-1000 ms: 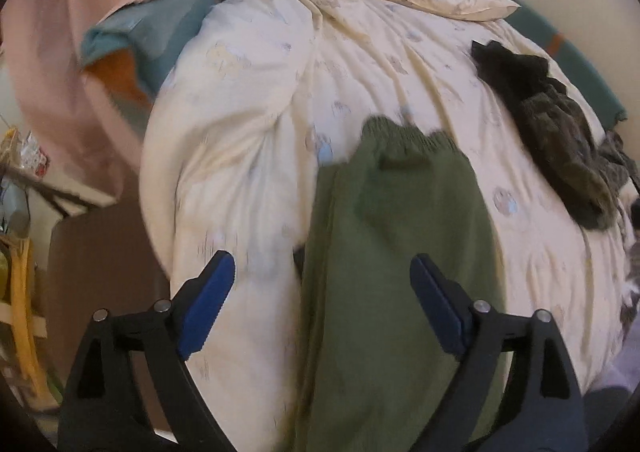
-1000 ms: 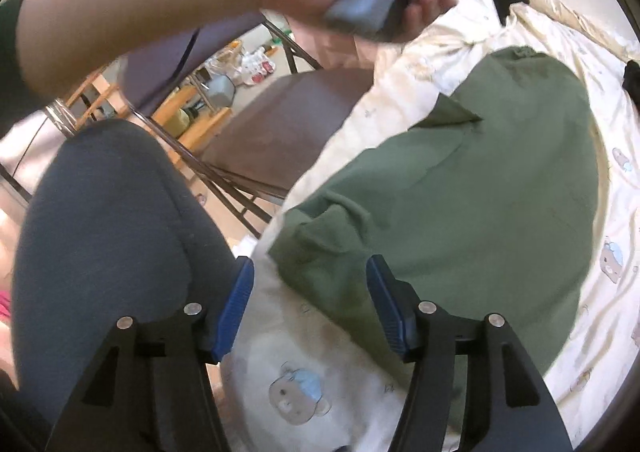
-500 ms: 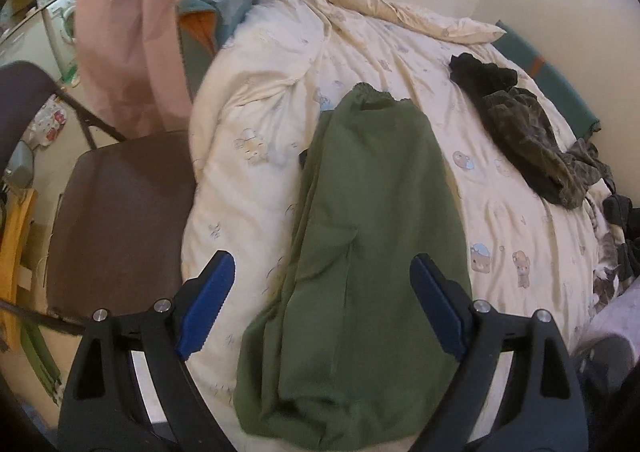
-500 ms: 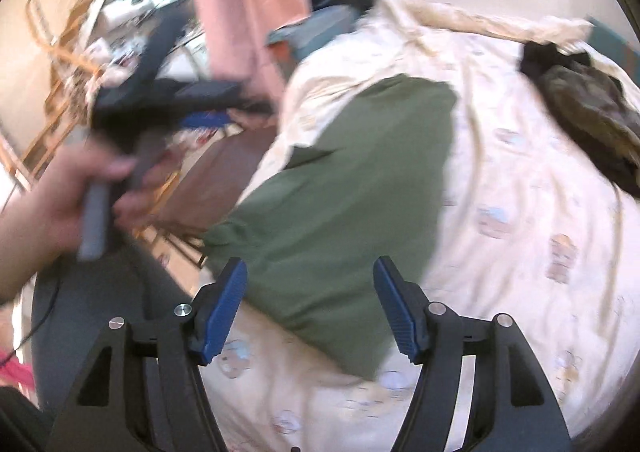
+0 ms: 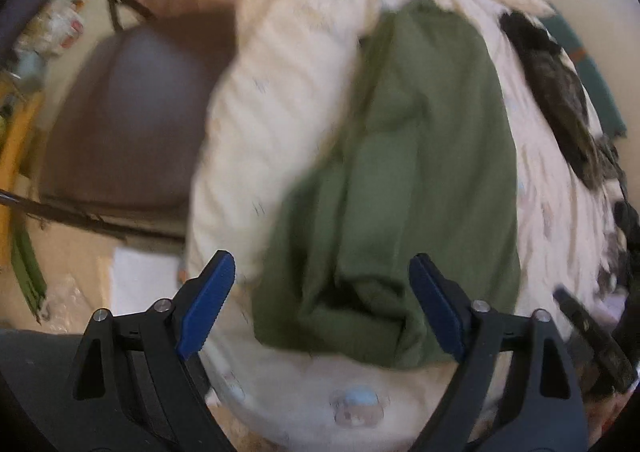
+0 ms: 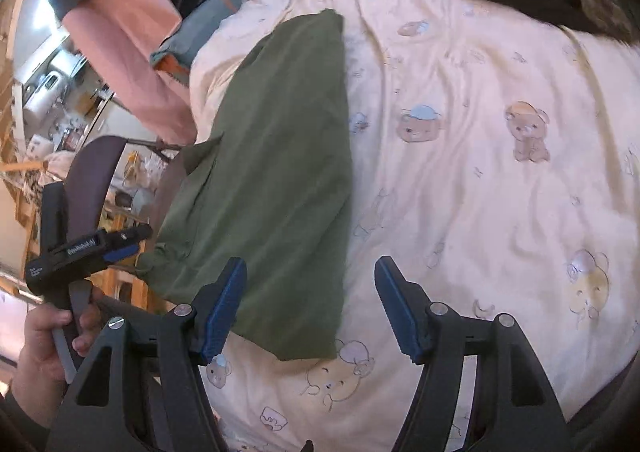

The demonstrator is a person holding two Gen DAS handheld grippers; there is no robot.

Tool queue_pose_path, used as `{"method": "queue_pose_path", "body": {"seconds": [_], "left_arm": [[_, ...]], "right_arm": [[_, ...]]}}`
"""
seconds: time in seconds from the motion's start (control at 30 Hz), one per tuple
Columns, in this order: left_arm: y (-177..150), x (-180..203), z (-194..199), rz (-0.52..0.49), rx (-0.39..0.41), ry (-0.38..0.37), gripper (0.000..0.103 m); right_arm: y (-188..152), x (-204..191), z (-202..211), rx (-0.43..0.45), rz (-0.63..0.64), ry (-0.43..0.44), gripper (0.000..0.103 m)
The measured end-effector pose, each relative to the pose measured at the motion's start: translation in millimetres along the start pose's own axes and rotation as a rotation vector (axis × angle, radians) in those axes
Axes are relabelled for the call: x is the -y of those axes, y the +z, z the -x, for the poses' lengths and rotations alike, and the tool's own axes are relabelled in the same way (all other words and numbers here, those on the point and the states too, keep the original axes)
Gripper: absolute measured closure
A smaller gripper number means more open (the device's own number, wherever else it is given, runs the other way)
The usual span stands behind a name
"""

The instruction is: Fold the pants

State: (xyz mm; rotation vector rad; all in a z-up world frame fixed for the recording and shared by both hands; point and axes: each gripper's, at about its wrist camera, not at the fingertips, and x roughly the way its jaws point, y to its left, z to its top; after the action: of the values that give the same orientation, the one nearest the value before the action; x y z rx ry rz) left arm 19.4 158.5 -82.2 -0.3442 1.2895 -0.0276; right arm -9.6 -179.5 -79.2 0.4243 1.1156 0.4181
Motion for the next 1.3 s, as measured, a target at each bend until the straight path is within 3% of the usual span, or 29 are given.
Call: {"method": "queue_pose_path", "body": {"seconds": [0.03, 0.07, 0.1, 0.2, 0.33, 0.37, 0.4, 0.43, 0.6, 0.7, 0.8, 0.87, 0.93, 0.97, 1.03, 1.13, 1.2, 1.27, 1.3], "left_arm": [[-4, 0, -3, 0.005, -0.021, -0.065, 0.066], [-6, 1, -7, 0.009, -0.052, -0.082, 0.073], [-9, 5, -12, 0.007, -0.091, -0.068, 0.073], [-11, 13, -13, -0.008, -0.104, -0.055, 0.062], [-17, 21, -24, -0.081, -0.148, 0.021, 0.064], [-19, 23, -26, -0.105, -0.154, 0.025, 0.068], [-21, 24, -26, -0.121, -0.155, 0.016, 0.087], [-22, 24, -25, -0.127, -0.156, 0.015, 0.097], [-18, 23, 1, -0.168, -0.098, 0.042, 0.100], [-16, 14, -20, -0.160, -0.141, 0.147, 0.100], [-24, 25, -48, -0.281, -0.189, 0.293, 0.096], [-24, 31, -53, -0.321, -0.189, 0.347, 0.089], [-22, 34, -49, -0.309, -0.182, 0.375, 0.074], [-20, 35, -43, -0.291, -0.177, 0.377, 0.068], [-17, 35, -30, -0.258, -0.155, 0.363, 0.047], [-12, 45, 2, -0.223, -0.056, 0.240, 0.046], [-11, 63, 16, -0.256, 0.027, 0.165, 0.046], [-15, 81, 17, -0.315, 0.085, 0.121, 0.046], [-15, 86, 7, -0.335, 0.071, 0.124, 0.046]], "right_arm": [[1, -4, -4, -0.002, 0.015, -0.011, 0.034], [1, -5, -5, -0.006, 0.021, -0.014, 0.034], [1, -6, -8, -0.011, 0.025, -0.011, 0.034], [3, -7, -11, -0.016, 0.034, -0.010, 0.034], [-4, -7, -8, -0.018, 0.040, -0.019, 0.034], [-4, -6, -7, -0.020, 0.039, -0.018, 0.034], [-5, -5, -7, -0.022, 0.036, -0.020, 0.034], [-5, -5, -7, -0.024, 0.033, -0.021, 0.034], [-3, 0, -6, -0.022, 0.012, -0.021, 0.034], [-3, 1, -8, -0.031, 0.007, -0.017, 0.034], [-3, 1, -10, -0.037, 0.012, -0.025, 0.034], [-3, 1, -9, -0.035, 0.016, -0.032, 0.034], [-5, 5, -8, -0.039, 0.006, -0.032, 0.034], [-6, 6, -7, -0.042, 0.000, -0.031, 0.034], [-6, 9, -7, -0.042, -0.011, -0.035, 0.034], [-5, 8, -7, -0.033, -0.017, -0.034, 0.034], [-6, 6, -8, -0.029, -0.022, -0.028, 0.034], [-7, 3, -9, -0.030, -0.012, -0.027, 0.034], [-8, 1, -9, -0.029, 0.008, -0.038, 0.034]]}}
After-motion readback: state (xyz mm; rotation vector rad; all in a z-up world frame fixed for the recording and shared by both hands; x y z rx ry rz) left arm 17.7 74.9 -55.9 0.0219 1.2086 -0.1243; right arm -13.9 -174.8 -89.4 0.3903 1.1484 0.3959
